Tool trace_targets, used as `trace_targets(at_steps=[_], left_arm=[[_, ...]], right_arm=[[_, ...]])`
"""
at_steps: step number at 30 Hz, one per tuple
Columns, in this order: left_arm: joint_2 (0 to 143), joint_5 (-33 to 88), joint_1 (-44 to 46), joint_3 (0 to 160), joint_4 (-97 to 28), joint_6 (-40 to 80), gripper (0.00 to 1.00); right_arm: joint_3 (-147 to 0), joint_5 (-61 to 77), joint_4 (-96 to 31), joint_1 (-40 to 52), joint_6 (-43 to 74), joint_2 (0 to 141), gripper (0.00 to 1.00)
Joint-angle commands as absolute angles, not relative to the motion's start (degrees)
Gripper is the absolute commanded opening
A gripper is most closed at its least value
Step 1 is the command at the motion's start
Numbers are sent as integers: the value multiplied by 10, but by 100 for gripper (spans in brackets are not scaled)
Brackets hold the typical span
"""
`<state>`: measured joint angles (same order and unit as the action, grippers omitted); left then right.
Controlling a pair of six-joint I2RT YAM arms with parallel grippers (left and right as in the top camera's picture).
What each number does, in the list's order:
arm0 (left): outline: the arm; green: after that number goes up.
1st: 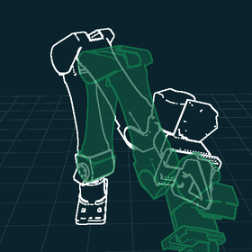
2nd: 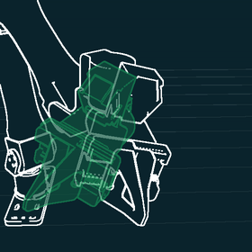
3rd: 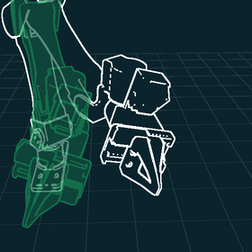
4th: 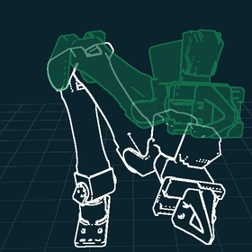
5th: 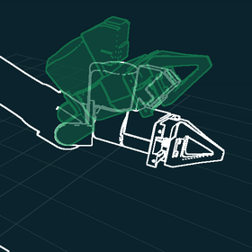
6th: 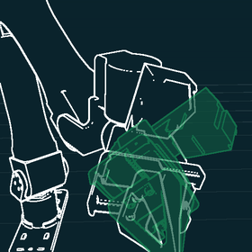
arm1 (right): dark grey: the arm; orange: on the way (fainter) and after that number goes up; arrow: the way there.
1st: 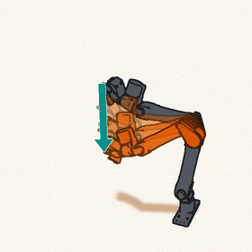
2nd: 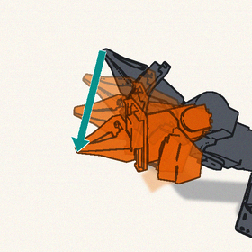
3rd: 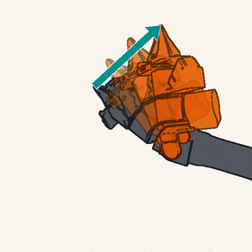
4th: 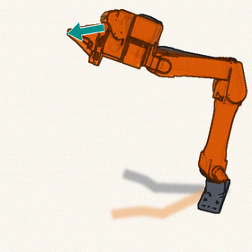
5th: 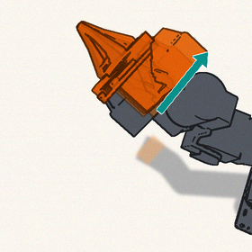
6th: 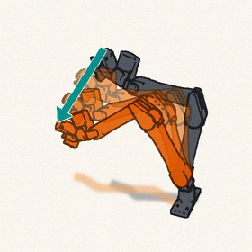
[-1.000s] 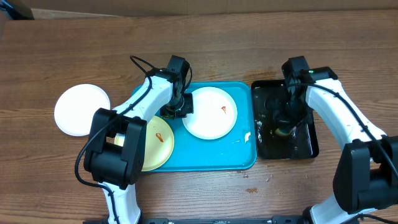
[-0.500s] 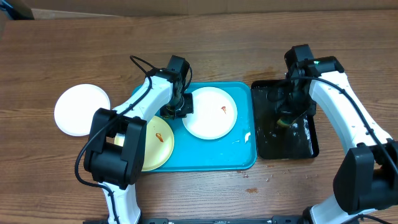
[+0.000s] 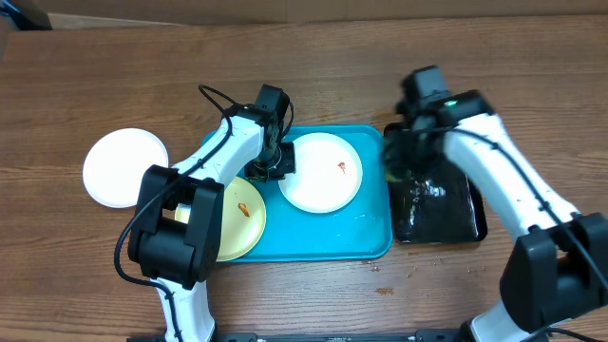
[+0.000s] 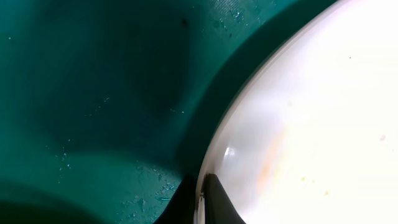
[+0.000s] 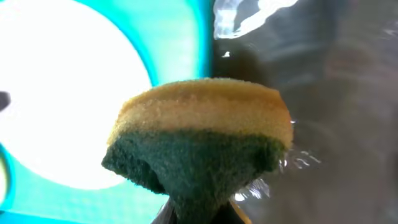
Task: Clean dirty plates on tray and stack at the side
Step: 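Scrub the white plate held by the left gripper with the sponge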
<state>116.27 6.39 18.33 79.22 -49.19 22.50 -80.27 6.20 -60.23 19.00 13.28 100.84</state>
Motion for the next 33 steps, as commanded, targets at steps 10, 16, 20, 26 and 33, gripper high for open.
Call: trace_targets(at_steps=[10, 16, 20, 26, 33], left_arm=[[1180, 15, 181, 777, -496, 219, 4], [1180, 15, 181, 777, -497, 219, 4], [1180, 15, 181, 777, -497, 219, 4], [1180, 15, 181, 777, -497, 219, 4], [1180, 15, 181, 777, -498, 219, 4]], right_arm=[[-814, -187, -490, 380, 183, 1060, 4], [-814, -205, -459, 392, 183, 1101, 4], [-814, -206, -459, 392, 182, 1124, 4], [-814, -221, -450, 392, 182, 1150, 6], [-814, -246, -451, 392, 176, 1161, 29]])
